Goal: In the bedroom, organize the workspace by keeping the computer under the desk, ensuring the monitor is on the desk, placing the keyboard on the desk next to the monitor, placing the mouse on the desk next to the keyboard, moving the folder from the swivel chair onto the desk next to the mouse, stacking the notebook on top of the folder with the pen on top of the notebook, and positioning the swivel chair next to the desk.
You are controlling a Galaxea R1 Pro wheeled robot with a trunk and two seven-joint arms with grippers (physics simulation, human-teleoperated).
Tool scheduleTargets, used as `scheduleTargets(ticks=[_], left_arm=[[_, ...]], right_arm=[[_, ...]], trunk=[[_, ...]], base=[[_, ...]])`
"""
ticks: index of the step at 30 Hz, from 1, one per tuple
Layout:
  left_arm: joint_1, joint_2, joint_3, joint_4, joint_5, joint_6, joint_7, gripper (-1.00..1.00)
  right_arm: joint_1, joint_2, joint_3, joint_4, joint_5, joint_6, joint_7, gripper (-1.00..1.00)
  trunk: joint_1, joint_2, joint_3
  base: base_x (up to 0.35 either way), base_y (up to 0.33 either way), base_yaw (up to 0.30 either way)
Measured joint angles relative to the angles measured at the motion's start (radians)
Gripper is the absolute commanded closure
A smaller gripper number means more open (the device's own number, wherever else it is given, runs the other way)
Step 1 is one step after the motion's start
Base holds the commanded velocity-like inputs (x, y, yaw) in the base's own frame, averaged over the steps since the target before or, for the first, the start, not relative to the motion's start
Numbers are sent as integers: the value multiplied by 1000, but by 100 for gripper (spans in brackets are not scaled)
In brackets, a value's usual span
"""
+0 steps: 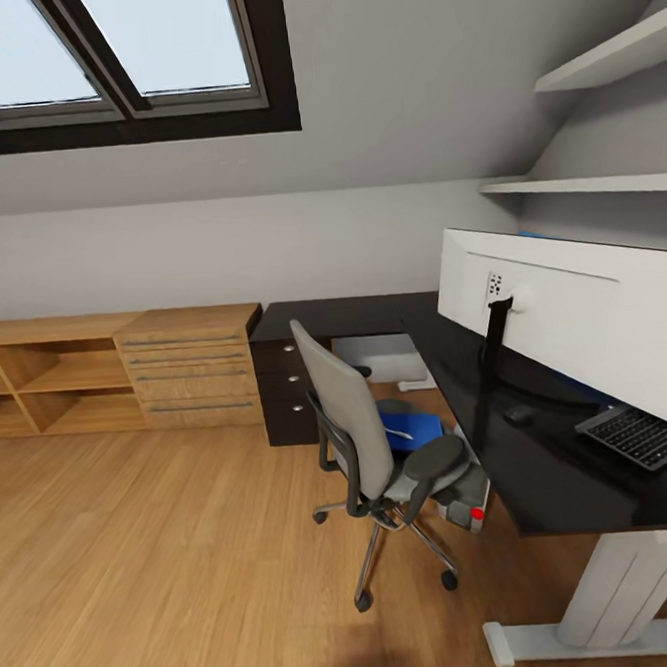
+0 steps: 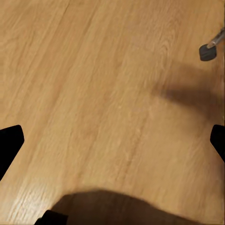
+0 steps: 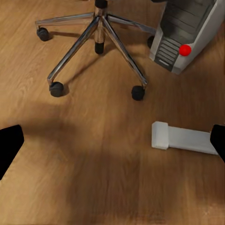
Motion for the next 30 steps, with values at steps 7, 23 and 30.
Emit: scheduleTargets(ticks=[7,23,30], left_arm=[[0,-10,-32,-325,0,262,14,-100],[57,-9,-114,-804,5,400,9,-100],[90,-6,-157,-895,6,482,8,-100]], right_arm=[[-138,69,1,-28,-5,123,-35,-100],[-520,86,-2,114,-229,298,-52,-100],[-561,79,-4,127,-306,304,-50,-100]], trunk=[[27,-49,-22],[88,-161,-72],[115,-210,-94]], base=[[0,0,0],[0,0,0],[0,0,0]])
